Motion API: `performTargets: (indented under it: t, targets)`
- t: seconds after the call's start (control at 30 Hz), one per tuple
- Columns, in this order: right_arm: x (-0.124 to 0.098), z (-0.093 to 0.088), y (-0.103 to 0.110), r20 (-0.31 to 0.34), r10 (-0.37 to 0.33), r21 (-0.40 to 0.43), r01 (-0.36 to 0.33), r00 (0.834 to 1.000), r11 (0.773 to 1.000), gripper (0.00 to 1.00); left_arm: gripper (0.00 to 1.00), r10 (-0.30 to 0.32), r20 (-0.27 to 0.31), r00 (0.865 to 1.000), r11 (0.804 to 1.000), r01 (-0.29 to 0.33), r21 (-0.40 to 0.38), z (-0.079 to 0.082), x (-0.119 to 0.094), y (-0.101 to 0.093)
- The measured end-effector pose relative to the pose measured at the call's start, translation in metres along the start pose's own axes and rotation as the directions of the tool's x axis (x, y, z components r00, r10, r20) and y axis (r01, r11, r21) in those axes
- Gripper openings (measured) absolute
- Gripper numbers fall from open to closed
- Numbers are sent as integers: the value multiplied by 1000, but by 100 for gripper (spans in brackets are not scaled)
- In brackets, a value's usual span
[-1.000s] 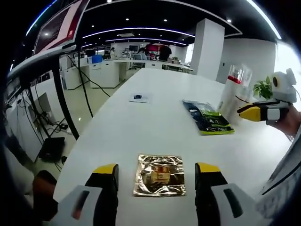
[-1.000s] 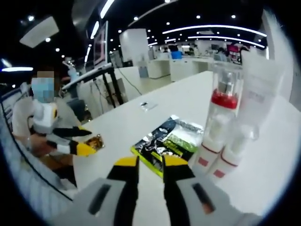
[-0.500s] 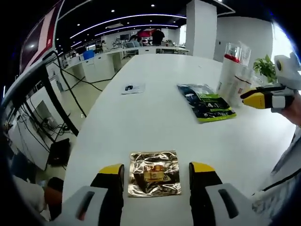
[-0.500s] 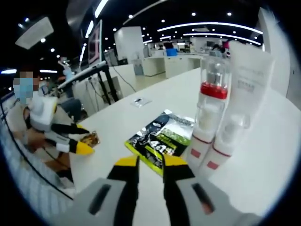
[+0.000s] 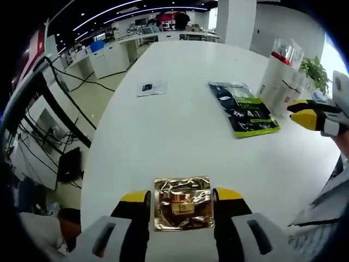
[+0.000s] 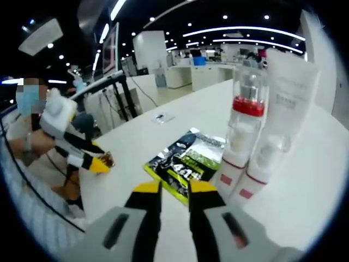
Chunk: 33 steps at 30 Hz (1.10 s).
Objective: Arrange the skincare products in the storage area until every visible bottle or jar stands upright without overlapping.
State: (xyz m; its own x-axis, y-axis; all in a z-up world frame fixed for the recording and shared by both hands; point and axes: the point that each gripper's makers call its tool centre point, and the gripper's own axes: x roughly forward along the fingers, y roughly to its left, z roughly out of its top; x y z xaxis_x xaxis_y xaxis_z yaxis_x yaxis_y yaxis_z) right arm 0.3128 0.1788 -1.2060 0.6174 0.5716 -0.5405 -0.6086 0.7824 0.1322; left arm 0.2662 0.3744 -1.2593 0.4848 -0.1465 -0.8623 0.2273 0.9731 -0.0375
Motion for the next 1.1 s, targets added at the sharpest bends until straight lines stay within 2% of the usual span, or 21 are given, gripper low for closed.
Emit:
performTargets:
  t: [0.27,0.5,0.83,1.1]
  targets:
    - [-3,-2,-1,-14,6,-14,-7,1000,1000,17,42,-6,-60,998,1000,7,15,-1,1,2]
    - [-8,0,-7,0,-8,-5,8,1000,1000,17,42,-9,-79,997,1000,11,28,-2,2,2]
    - [-10,4,-8,29,-10,34,9,1000,999,17,40,-5,-68,998,998,9,60,1,0,1]
    - [2,21,7,56,43,-14,-42,998,999,17,40,-6,8,1000,1000,6,16,17,-12,1]
